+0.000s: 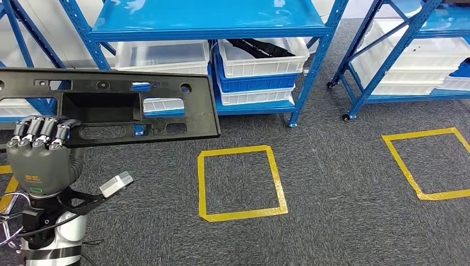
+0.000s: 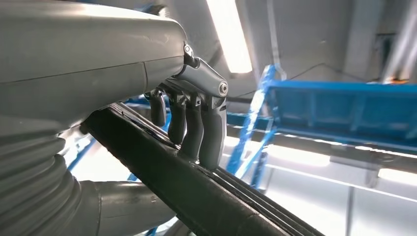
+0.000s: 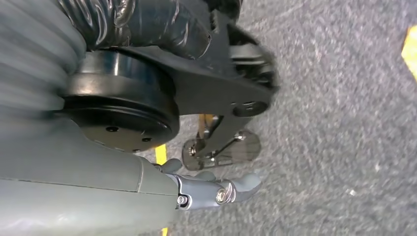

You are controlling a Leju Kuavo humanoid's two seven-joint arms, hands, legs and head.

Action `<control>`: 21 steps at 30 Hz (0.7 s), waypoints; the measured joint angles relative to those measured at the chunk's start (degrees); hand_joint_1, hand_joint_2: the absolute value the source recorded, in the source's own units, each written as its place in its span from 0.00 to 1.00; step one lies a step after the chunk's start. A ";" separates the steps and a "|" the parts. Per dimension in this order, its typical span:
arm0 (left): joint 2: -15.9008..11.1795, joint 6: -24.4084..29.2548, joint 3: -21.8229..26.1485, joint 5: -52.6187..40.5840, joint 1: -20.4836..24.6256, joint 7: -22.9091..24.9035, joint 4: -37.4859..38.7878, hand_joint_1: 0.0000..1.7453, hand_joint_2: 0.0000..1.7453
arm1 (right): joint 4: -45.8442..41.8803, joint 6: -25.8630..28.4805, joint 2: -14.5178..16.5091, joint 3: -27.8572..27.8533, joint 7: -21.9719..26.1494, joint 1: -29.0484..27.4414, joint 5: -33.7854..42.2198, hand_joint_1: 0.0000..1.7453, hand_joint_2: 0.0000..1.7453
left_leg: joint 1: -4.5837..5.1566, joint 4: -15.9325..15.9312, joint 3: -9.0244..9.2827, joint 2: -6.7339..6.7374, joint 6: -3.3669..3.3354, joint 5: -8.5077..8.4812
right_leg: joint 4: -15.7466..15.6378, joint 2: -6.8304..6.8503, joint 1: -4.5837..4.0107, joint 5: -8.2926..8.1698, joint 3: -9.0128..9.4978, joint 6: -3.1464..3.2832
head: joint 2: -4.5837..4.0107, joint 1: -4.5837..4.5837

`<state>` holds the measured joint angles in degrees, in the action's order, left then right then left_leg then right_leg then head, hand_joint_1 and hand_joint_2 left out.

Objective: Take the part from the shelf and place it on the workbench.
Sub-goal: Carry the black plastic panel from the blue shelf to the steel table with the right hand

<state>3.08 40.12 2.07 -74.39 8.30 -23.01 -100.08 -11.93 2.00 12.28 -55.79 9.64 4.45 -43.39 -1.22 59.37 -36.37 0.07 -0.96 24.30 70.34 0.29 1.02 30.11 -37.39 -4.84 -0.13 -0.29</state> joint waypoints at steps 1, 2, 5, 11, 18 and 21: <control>-0.26 0.00 -0.33 -0.06 0.20 0.22 -0.02 1.00 1.00 | 0.00 -0.11 0.00 -0.05 0.01 0.09 0.04 0.00 1.00 | -0.03 0.00 -0.40 0.00 0.29 -0.41 | -4.31 -0.02 0.12 -0.88 2.81 -0.38 | 0.00 0.02; -0.56 0.00 -0.64 -0.08 0.42 0.47 -0.08 1.00 1.00 | 0.00 -0.26 0.01 -0.10 0.11 0.19 0.11 0.00 1.00 | 0.02 0.02 -0.78 0.01 0.64 -0.84 | -8.34 -0.15 0.07 -1.38 5.40 -0.40 | 0.00 0.02; -1.42 -0.01 -1.59 -0.07 1.47 1.32 -0.24 1.00 1.00 | 0.00 -0.54 0.04 -0.36 0.67 0.37 0.71 0.00 1.00 | 0.19 -0.30 -1.23 0.01 1.71 -2.40 | -12.64 -0.58 -0.33 -1.73 7.84 0.71 | 0.00 -0.12; -2.74 -0.02 -2.36 0.08 2.90 2.24 -0.15 1.00 1.00 | 0.00 -0.54 -0.04 -1.36 1.14 0.59 1.54 0.00 1.00 | -0.12 10.13 -4.59 -0.12 2.94 7.18 | -12.48 -0.21 -0.05 -4.88 4.59 4.27 | 0.00 -0.48; -3.01 -0.02 -2.75 -0.13 4.65 1.35 0.58 1.00 1.00 | -0.01 -0.54 -0.43 -2.34 1.11 0.64 1.98 0.00 1.00 | -0.13 4.26 5.95 -0.38 2.92 5.67 | -11.10 -0.22 -0.61 -8.50 -0.64 3.42 | 0.00 -0.44; -3.03 -0.02 -2.88 -0.09 5.56 1.08 0.73 1.00 1.00 | -0.02 -0.51 -0.54 -2.71 1.10 0.57 2.07 0.00 1.00 | 0.50 0.77 6.74 -0.58 1.73 5.96 | -11.50 -0.28 -0.82 -10.39 -1.31 2.34 | 0.00 -0.29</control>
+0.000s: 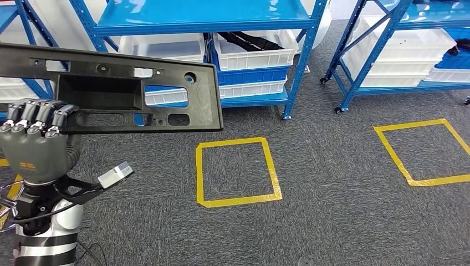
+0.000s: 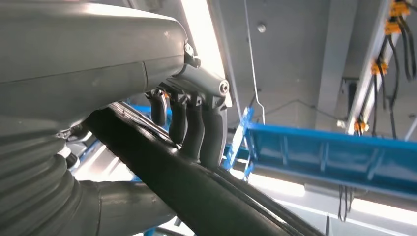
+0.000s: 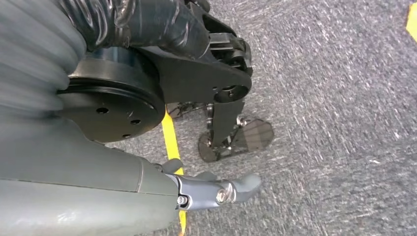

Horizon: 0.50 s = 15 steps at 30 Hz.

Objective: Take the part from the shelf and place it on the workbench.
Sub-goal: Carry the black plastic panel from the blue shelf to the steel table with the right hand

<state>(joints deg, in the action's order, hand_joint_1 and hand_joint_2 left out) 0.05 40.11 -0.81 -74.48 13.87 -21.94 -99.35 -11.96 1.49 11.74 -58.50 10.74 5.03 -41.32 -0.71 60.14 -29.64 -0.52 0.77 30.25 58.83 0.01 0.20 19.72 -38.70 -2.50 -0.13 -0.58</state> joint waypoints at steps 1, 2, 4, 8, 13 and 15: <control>-0.01 0.00 -0.03 0.06 0.36 -0.08 0.13 1.00 1.00 | 0.00 0.03 -0.03 -0.12 -0.01 -0.06 0.01 0.00 1.00 | 0.03 -0.14 -0.77 0.18 -0.57 -0.73 | -0.03 -0.04 0.07 -0.18 -0.42 -0.26 | 0.00 -0.09; -0.02 0.00 -0.07 0.11 0.73 -0.19 0.27 1.00 1.00 | 0.00 0.07 -0.05 -0.22 -0.02 -0.12 0.01 0.00 1.00 | 0.04 -0.21 -1.64 0.31 -1.24 -1.58 | 0.48 -0.08 0.10 0.65 -1.03 -0.26 | 0.00 -0.12; -0.03 -0.01 -0.18 0.16 1.35 -0.35 0.50 1.00 1.00 | 0.00 0.14 -0.07 -0.39 -0.07 -0.16 0.01 0.00 1.00 | -0.15 -0.36 -3.72 0.50 -2.19 -3.51 | 4.46 -0.10 0.22 5.49 -2.83 0.39 | 0.00 0.01; -0.06 -0.02 -0.29 0.01 1.80 -0.40 0.93 1.00 1.00 | 0.00 0.15 -0.03 -0.63 -0.07 0.03 0.02 0.00 1.00 | -0.05 -0.26 -8.76 0.65 -2.26 -7.45 | 17.32 -0.09 0.24 11.06 -3.34 -0.28 | 0.00 0.30; -0.38 -0.01 -0.41 -0.02 2.25 0.37 1.53 1.00 1.00 | -0.01 0.28 -0.06 -0.80 -0.05 0.48 -0.03 0.00 1.00 | -0.01 -0.44 -12.93 0.83 -1.17 -12.02 | 2.52 -0.16 -0.18 11.00 10.76 -0.13 | 0.00 0.16; -0.66 0.00 -0.56 -0.01 2.69 0.76 1.72 1.00 1.00 | -0.01 0.28 0.03 -0.97 -0.04 0.64 -0.16 0.00 1.00 | -0.18 -1.34 -12.86 0.93 -0.39 -13.82 | -1.98 -0.31 -0.58 12.52 12.70 0.84 | 0.00 0.16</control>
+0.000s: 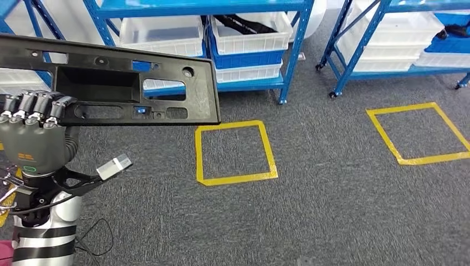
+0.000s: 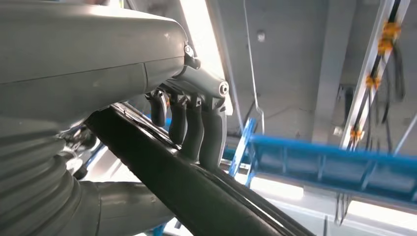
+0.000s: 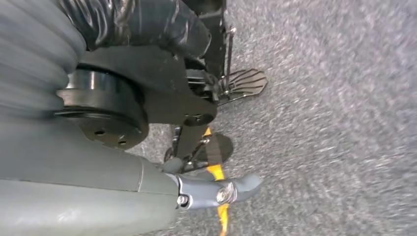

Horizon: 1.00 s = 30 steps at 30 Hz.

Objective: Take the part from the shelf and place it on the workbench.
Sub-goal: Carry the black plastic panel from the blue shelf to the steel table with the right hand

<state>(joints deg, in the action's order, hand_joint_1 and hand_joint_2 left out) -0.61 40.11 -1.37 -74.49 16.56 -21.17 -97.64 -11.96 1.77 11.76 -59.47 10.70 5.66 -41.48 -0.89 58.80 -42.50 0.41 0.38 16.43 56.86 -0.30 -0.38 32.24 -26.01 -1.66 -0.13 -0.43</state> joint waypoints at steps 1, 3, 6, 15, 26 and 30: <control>-0.15 0.00 -0.06 0.02 0.19 0.03 0.15 1.00 1.00 | 0.02 0.00 0.07 -0.12 0.00 0.02 -0.02 0.00 1.00 | -0.10 -0.66 0.07 -0.02 0.36 -0.74 | 0.20 -0.01 0.15 -0.76 -0.65 0.29 | 0.00 0.02; -0.45 -0.01 -0.11 0.09 0.47 0.06 0.50 1.00 1.00 | 0.04 0.00 0.16 -0.31 -0.01 0.06 0.00 0.00 1.00 | -0.23 0.17 -0.68 -0.19 0.88 1.63 | 0.07 0.10 0.55 -2.36 -1.98 1.22 | 0.00 -0.05; -0.86 -0.02 -0.09 0.18 0.77 0.07 1.08 1.00 1.00 | 0.05 0.00 0.24 -0.45 -0.01 -0.03 0.02 0.00 1.00 | -0.33 9.15 -2.62 -0.32 1.38 11.36 | 0.09 0.37 0.71 -4.82 -4.24 2.11 | 0.00 -0.26; -0.94 -0.02 -0.07 0.20 0.86 0.06 1.22 1.00 1.00 | 0.05 0.00 0.26 -0.48 -0.01 -0.05 0.02 0.00 1.00 | -0.33 13.01 -3.15 -0.35 1.58 13.68 | 0.14 0.40 0.63 -5.52 -4.84 2.16 | 0.00 -0.32; -1.07 -0.02 -0.11 0.56 1.15 0.06 1.99 1.00 1.00 | 0.03 -0.02 0.30 -0.61 -0.01 -0.03 0.02 0.00 1.00 | -0.43 10.90 5.56 -0.53 1.70 10.51 | 1.68 0.41 0.55 -8.57 -9.93 1.20 | 0.00 -0.17; -0.96 -0.01 -0.10 0.91 1.80 0.01 2.97 1.00 1.00 | -0.02 0.31 0.33 -0.81 -0.25 -0.26 -0.03 0.00 1.00 | 0.05 0.95 5.06 -0.21 -1.48 6.82 | 7.75 0.26 0.36 -3.51 -11.05 -0.24 | 0.00 0.07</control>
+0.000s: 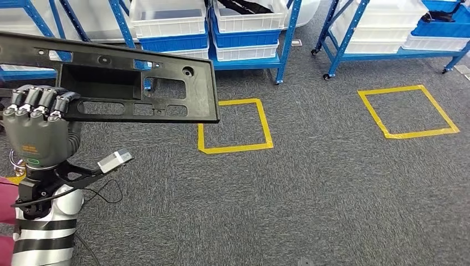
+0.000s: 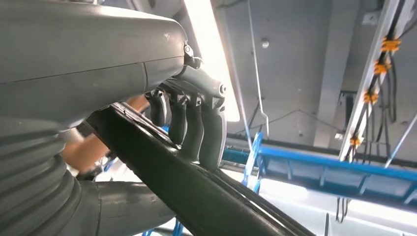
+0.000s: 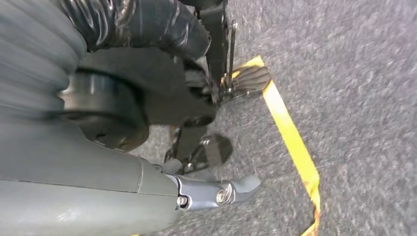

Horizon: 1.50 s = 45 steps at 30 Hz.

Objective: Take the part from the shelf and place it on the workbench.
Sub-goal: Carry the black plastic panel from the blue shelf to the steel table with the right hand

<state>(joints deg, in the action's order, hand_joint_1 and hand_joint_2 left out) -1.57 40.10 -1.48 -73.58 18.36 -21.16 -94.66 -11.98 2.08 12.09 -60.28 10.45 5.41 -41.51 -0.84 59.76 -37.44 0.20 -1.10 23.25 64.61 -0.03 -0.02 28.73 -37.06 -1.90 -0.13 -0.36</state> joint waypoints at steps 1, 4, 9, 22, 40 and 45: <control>0.03 0.00 0.01 -0.02 -0.01 -0.03 0.17 1.00 1.00 | -0.01 0.07 0.01 0.01 -0.09 0.11 -0.02 0.00 1.00 | -0.04 -0.61 -2.55 0.17 0.43 -3.44 | -0.47 -0.02 -0.12 2.80 3.19 0.39 | 0.00 0.02; 0.03 0.01 0.00 -0.02 -0.14 -0.04 0.46 1.00 1.00 | -0.01 0.22 0.02 0.01 -0.24 0.26 -0.03 0.00 1.00 | -0.29 -0.95 -6.27 0.28 2.32 -5.87 | -7.66 0.15 0.23 1.79 9.95 1.66 | 0.00 -0.15; -0.07 0.01 0.03 -0.01 -0.24 -0.04 0.66 1.00 1.00 | 0.00 0.31 0.04 0.00 -0.27 0.14 -0.02 0.00 1.00 | -0.39 15.71 -8.31 0.14 3.19 5.18 | -7.42 0.35 0.19 -2.64 5.32 2.45 | 0.00 -0.21; 0.07 0.01 -0.03 0.33 0.46 -0.22 0.92 1.00 1.00 | -0.02 0.37 0.19 -0.02 -0.27 -0.11 -0.06 0.00 1.00 | 0.13 -0.07 1.40 0.13 -0.83 1.35 | 4.24 0.09 0.26 2.04 -4.33 0.67 | 0.00 0.25; -0.26 0.01 0.39 1.64 1.99 -1.18 2.92 1.00 1.00 | -0.07 -0.26 0.28 -0.03 -0.38 -0.09 -0.85 0.00 0.00 | -0.47 15.11 -8.55 0.18 3.76 4.11 | -7.90 0.39 0.22 0.39 9.09 2.77 | 0.00 -0.16; -0.29 0.01 0.65 1.72 2.21 -1.84 3.38 1.00 1.00 | -0.07 -1.43 0.28 -0.02 -0.26 -0.16 -1.05 0.00 0.00 | -0.70 1.74 1.90 0.00 3.48 1.50 | -6.93 0.40 0.12 0.15 7.84 1.85 | 0.00 -0.24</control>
<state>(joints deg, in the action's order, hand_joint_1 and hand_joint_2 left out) -1.86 40.11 -0.83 -71.87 20.56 -23.00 -91.28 -12.04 0.65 12.38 -60.30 10.20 5.24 -42.56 -1.54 61.49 -35.54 0.20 2.38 24.75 57.68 0.37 0.10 28.87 -29.22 -0.05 -0.13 -0.60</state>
